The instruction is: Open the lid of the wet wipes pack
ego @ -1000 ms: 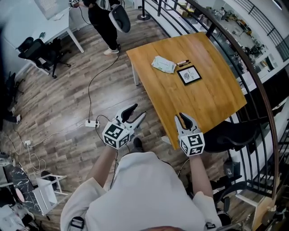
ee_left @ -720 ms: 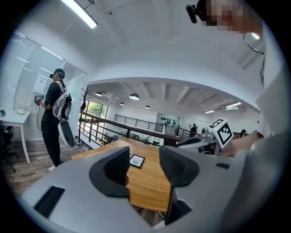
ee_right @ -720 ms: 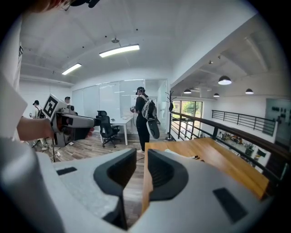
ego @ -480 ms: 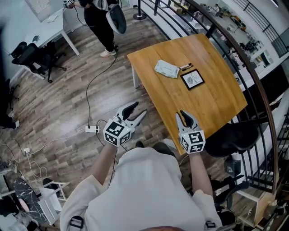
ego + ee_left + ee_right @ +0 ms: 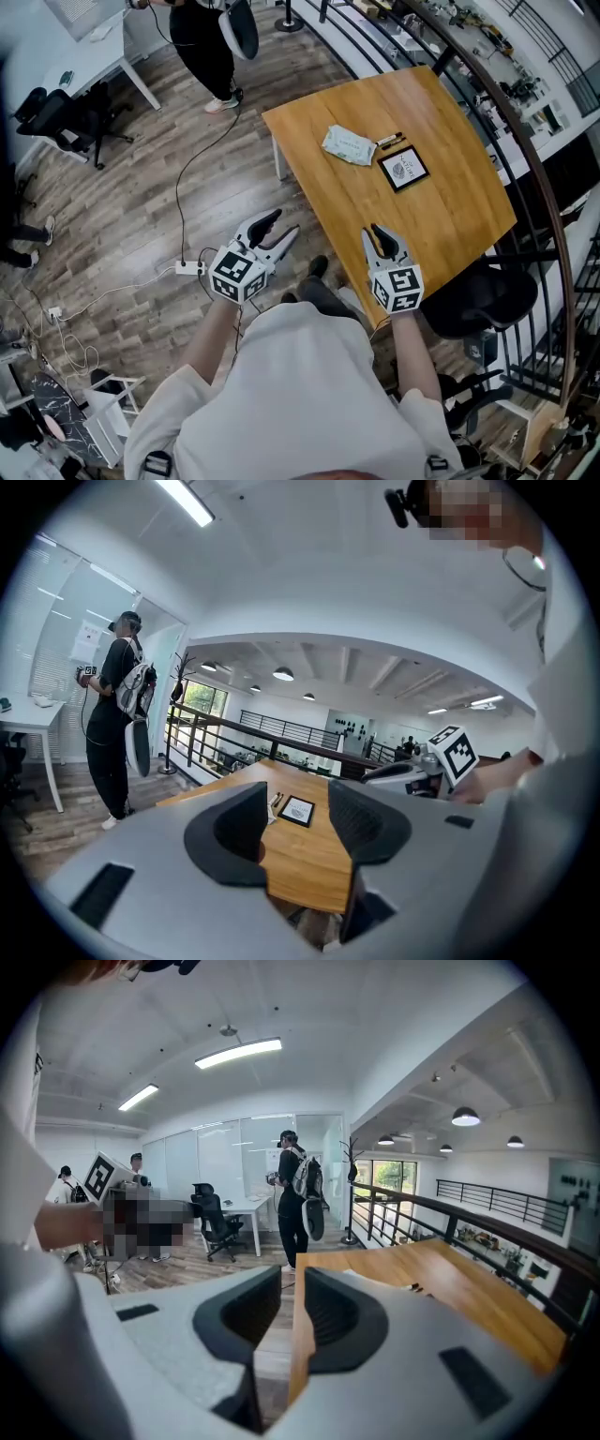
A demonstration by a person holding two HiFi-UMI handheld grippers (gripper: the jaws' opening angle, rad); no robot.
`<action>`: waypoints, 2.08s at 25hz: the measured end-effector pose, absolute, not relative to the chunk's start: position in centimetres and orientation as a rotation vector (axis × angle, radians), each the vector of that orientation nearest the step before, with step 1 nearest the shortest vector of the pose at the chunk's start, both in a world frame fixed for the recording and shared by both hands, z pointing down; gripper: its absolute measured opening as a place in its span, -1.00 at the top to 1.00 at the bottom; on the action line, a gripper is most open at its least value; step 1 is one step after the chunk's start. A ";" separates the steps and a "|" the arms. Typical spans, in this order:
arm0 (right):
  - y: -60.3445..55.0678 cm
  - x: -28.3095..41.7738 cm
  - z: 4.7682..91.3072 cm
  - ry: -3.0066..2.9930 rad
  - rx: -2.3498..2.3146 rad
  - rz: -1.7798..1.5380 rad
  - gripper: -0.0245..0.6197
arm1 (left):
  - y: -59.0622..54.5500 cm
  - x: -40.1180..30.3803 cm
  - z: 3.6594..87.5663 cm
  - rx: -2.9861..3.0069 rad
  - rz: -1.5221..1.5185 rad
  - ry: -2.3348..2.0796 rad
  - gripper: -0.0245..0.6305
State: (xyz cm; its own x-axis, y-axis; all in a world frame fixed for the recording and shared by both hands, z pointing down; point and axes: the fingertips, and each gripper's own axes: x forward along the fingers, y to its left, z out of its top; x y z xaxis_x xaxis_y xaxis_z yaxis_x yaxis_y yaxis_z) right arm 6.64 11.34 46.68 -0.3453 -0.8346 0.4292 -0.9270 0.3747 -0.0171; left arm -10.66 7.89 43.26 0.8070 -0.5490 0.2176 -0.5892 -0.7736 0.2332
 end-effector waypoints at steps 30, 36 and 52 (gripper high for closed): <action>-6.1 16.2 52.5 -2.314 1.450 0.469 0.72 | -9.8 1.9 48.8 2.642 0.369 -0.799 0.33; -7.8 15.3 53.5 -2.286 1.482 0.472 0.72 | -12.7 2.0 50.7 2.632 0.371 -0.714 0.33; -15.1 14.3 57.0 -2.145 1.617 0.585 0.72 | -21.9 3.6 57.6 2.629 0.475 -0.409 0.33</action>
